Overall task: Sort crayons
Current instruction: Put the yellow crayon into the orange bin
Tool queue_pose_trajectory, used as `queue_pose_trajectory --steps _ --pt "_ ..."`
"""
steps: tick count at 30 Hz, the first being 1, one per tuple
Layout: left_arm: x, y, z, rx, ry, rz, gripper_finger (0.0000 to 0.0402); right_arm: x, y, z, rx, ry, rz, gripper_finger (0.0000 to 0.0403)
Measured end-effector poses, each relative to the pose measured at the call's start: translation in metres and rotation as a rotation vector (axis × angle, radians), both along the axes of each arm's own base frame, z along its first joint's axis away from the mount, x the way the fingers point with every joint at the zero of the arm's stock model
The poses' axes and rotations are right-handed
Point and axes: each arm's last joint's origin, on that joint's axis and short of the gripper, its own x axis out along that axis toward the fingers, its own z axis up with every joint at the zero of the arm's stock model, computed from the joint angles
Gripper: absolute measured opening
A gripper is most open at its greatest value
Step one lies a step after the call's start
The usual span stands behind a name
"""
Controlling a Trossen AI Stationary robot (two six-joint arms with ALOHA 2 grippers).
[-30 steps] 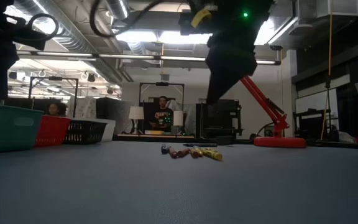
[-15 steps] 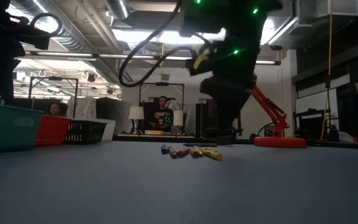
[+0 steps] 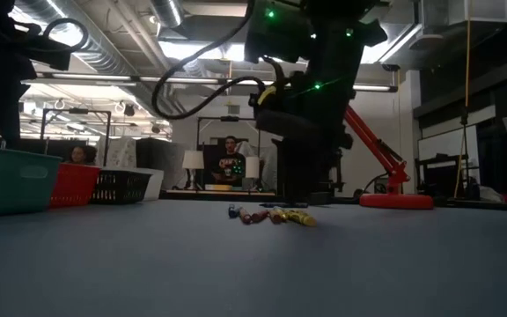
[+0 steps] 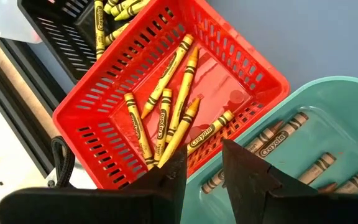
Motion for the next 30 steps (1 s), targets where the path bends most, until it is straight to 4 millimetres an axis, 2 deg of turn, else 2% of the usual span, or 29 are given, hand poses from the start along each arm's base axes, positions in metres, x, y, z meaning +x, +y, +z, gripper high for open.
queue_pose_trajectory --steps 10,17,30 --pt "0.001 0.0 0.0 -0.004 -0.006 0.0 0.0085 -0.009 -0.001 -0.014 0.017 0.007 -0.075 0.0138" --pt "0.001 -0.001 0.0 -0.007 -0.013 0.0 0.0085 -0.008 -0.001 -0.016 0.025 -0.02 -0.079 0.0138" --pt "0.012 -0.004 0.0 0.02 -0.168 -0.009 0.0085 -0.006 0.0 -0.018 0.044 -0.029 -0.072 0.0138"
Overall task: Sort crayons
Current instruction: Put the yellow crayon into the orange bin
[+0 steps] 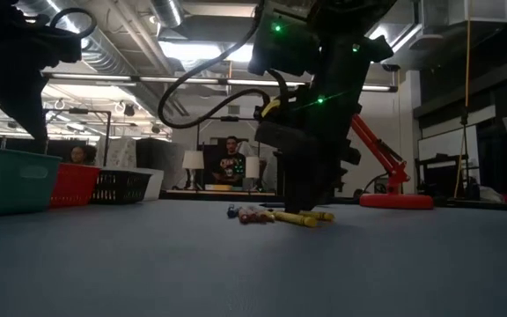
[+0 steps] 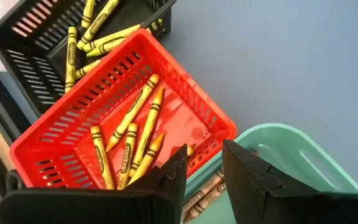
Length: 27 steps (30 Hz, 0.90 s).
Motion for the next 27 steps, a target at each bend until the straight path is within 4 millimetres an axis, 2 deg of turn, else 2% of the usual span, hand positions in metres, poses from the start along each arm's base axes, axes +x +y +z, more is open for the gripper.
queue_pose_trajectory --steps 4,8,16,27 --pt "0.002 -0.001 0.0 0.002 -0.015 -0.018 0.0085 0.0 0.0 0.0 -0.001 0.001 0.001 0.0124" --pt "0.008 -0.003 0.001 0.027 -0.076 -0.072 0.0085 0.0 0.0 0.0 -0.004 0.003 0.007 0.0086" --pt "0.029 -0.013 0.007 0.091 -0.204 -0.316 0.0085 0.0 0.0 0.001 -0.03 0.015 0.086 0.001" --pt "0.049 -0.026 0.02 0.174 -0.326 -0.601 0.0085 0.001 0.0 0.002 -0.064 0.028 0.201 0.0018"
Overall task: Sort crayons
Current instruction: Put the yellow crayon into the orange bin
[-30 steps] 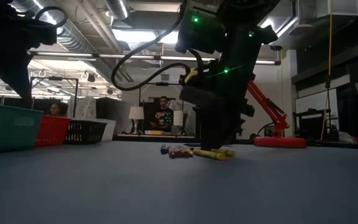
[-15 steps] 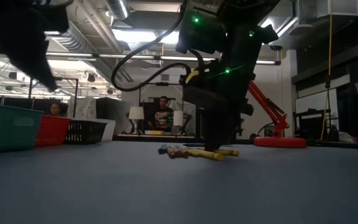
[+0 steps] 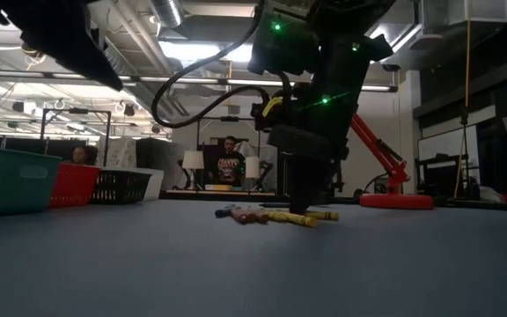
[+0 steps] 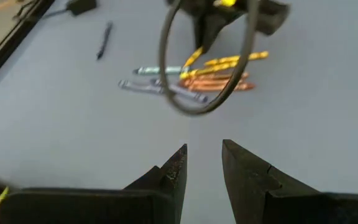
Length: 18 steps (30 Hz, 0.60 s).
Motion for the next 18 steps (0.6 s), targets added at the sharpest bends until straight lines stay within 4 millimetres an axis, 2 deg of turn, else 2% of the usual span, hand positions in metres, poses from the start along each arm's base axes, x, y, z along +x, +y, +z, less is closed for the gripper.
queue_pose_trajectory --steps 8,18 --pt "0.005 -0.005 0.004 -0.022 -0.029 -0.109 0.0085 0.02 0.003 0.023 0.019 -0.119 0.06 0.0014" --pt "0.006 -0.006 0.005 -0.027 -0.035 -0.111 0.0085 0.052 0.012 0.049 0.101 -0.471 0.264 0.0018"
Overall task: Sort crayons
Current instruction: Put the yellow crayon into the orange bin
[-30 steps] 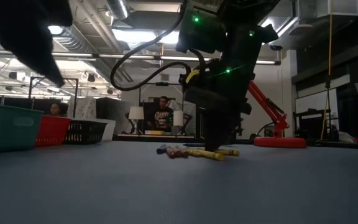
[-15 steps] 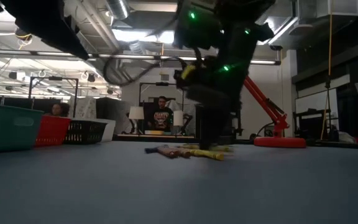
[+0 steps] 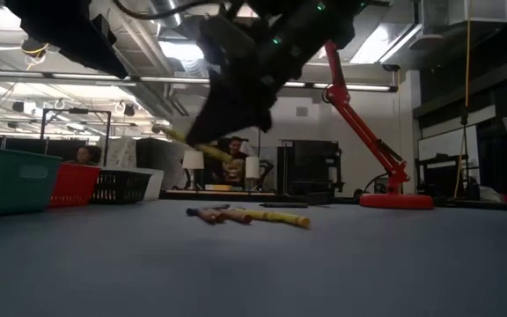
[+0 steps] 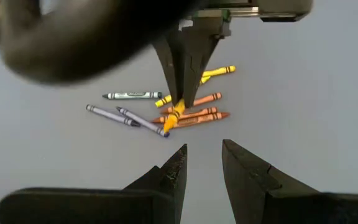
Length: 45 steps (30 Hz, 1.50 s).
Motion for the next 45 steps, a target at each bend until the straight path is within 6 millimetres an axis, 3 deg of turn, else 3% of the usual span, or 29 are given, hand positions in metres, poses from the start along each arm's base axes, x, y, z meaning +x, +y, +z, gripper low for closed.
queue_pose_trajectory --steps 6,13,24,37,45 --pt "0.001 0.0 0.001 -0.003 -0.015 0.004 0.0085 0.008 0.002 0.009 0.009 -0.125 0.035 0.0018" --pt "0.002 -0.001 0.003 -0.006 -0.039 0.015 0.0085 0.009 0.002 0.011 -0.02 -0.152 0.064 0.0019" --pt "0.003 -0.001 0.004 -0.015 -0.056 0.017 0.0085 0.012 0.024 0.02 -0.118 -0.277 0.187 0.0019" --pt "0.003 -0.001 0.004 -0.017 -0.059 0.017 0.0084 0.014 0.026 0.026 -0.14 -0.343 0.191 0.0019" --pt "0.003 -0.001 0.004 -0.017 -0.059 0.017 0.004 0.014 0.026 0.026 -0.141 -0.342 0.191 0.0019"
